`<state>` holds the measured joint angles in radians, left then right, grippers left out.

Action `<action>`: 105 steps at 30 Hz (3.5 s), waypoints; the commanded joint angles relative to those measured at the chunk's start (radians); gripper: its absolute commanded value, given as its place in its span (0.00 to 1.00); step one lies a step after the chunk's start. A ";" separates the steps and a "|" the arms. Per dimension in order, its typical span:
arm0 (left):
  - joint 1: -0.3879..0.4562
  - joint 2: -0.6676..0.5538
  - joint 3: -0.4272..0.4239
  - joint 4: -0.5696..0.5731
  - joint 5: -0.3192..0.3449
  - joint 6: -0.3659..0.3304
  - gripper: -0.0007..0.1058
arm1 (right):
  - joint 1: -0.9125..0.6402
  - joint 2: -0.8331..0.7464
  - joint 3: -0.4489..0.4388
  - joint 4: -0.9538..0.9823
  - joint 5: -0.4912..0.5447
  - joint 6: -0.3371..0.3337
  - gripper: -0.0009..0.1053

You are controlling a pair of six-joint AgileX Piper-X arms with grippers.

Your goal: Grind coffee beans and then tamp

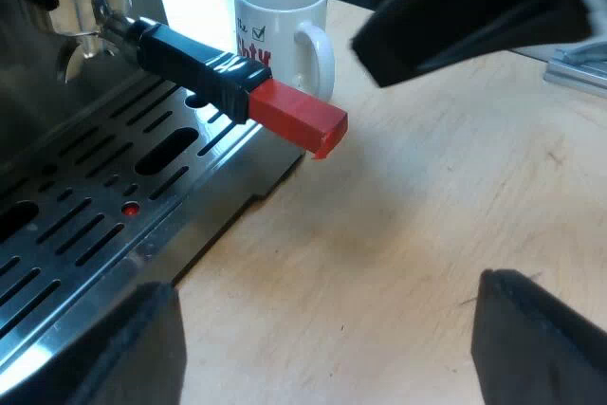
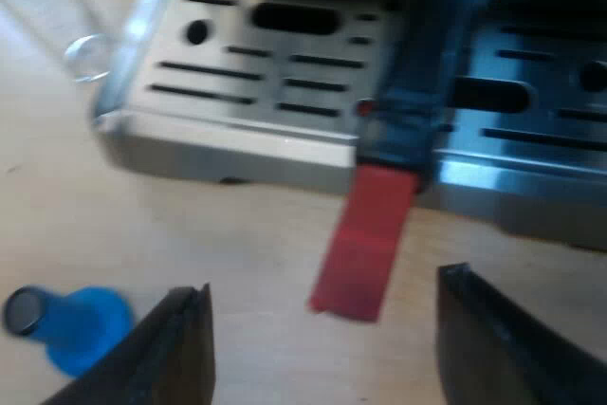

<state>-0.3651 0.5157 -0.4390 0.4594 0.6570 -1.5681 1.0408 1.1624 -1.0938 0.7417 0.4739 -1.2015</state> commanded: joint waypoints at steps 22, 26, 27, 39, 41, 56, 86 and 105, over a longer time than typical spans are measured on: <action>-0.004 -0.001 0.000 -0.008 0.013 -0.006 0.62 | -0.095 0.111 -0.009 -0.054 -0.096 0.018 0.51; -0.004 -0.001 0.000 -0.008 0.013 -0.006 0.62 | -0.095 0.132 -0.009 -0.068 -0.089 0.017 0.51; -0.004 -0.001 0.000 -0.008 0.013 -0.006 0.62 | -0.097 0.138 -0.009 -0.068 -0.088 0.017 0.51; -0.004 -0.001 0.000 -0.008 0.013 -0.006 0.62 | -0.154 0.198 -0.011 -0.103 -0.110 0.039 0.51; -0.004 -0.001 0.000 -0.008 0.013 -0.006 0.62 | -0.154 0.214 -0.011 -0.114 -0.120 0.039 0.51; -0.004 -0.001 0.000 -0.008 0.013 -0.006 0.62 | -0.154 0.258 -0.011 -0.147 -0.067 0.039 0.51; -0.004 -0.001 0.000 -0.008 0.013 -0.006 0.62 | -0.154 0.258 -0.011 -0.109 -0.097 0.063 0.51; -0.004 -0.001 0.004 -0.008 0.013 -0.006 0.62 | -0.154 0.258 -0.011 -0.109 -0.094 0.063 0.01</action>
<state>-0.3651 0.5157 -0.4390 0.4619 0.6570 -1.5681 0.8864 1.4208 -1.0980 0.6488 0.4008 -1.1194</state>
